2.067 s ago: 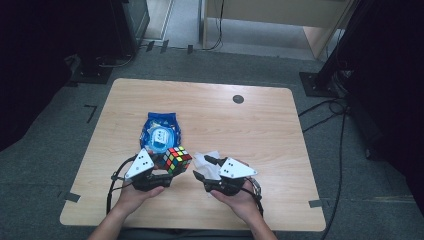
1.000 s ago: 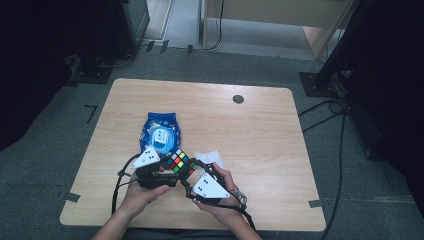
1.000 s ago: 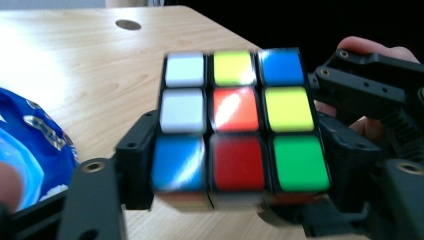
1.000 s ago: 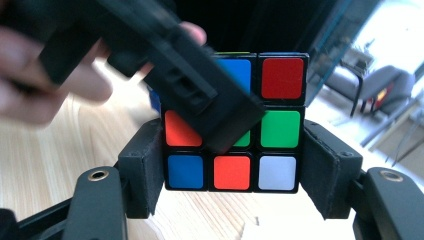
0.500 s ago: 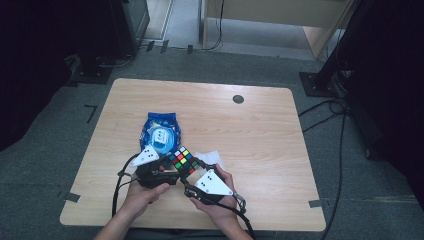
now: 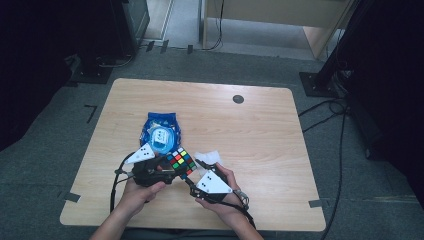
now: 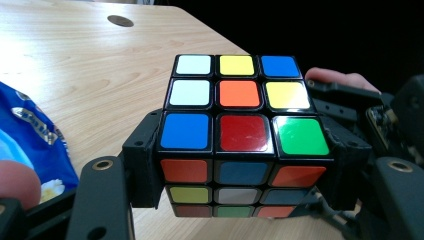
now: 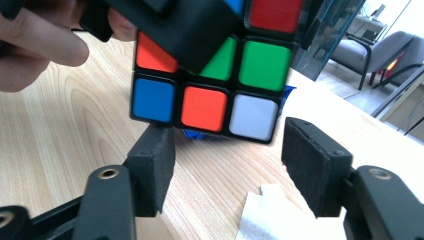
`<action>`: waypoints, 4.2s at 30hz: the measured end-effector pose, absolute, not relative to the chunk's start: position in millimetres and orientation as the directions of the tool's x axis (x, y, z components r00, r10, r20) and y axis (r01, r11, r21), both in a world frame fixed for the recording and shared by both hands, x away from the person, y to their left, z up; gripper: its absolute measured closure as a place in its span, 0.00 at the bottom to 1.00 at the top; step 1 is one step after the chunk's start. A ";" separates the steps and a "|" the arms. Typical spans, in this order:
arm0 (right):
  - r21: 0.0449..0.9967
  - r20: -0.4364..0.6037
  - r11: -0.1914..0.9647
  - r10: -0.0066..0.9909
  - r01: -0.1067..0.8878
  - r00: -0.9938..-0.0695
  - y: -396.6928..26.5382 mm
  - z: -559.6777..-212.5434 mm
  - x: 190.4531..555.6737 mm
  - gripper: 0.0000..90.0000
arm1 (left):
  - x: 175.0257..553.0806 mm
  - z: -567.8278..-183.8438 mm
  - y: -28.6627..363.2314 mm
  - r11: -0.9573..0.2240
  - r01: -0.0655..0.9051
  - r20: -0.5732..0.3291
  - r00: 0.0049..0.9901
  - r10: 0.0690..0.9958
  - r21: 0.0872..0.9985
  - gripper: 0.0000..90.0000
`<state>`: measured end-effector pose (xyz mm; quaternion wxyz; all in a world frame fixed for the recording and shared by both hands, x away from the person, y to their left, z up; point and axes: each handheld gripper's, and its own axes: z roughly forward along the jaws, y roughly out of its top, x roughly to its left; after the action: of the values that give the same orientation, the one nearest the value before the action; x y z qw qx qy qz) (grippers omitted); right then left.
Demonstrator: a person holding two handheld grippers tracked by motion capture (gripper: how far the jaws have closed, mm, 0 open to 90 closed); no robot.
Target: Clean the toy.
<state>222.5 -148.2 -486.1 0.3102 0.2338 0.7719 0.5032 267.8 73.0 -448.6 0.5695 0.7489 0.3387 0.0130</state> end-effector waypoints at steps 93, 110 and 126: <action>0.910 0.326 0.035 0.555 0.413 -0.765 -168.1 -453.7 234.5 0.99 | 241.1 -492.7 39.2 -0.398 0.235 0.028 0.832 0.554 0.886 0.38; 0.894 0.343 0.004 0.637 0.448 -0.691 -187.5 -461.1 239.4 0.99 | 241.3 -485.5 43.9 -0.375 0.218 0.036 0.824 0.566 0.901 0.38; 0.877 0.279 0.065 0.737 0.476 -0.615 -198.2 -470.1 251.7 0.98 | 247.8 -482.1 53.2 -0.352 0.243 0.018 0.801 0.599 0.904 0.38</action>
<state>251.7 -198.2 -470.1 0.1213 0.4215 0.7197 0.5382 247.8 53.2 -482.1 0.5053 0.8031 0.2621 0.1759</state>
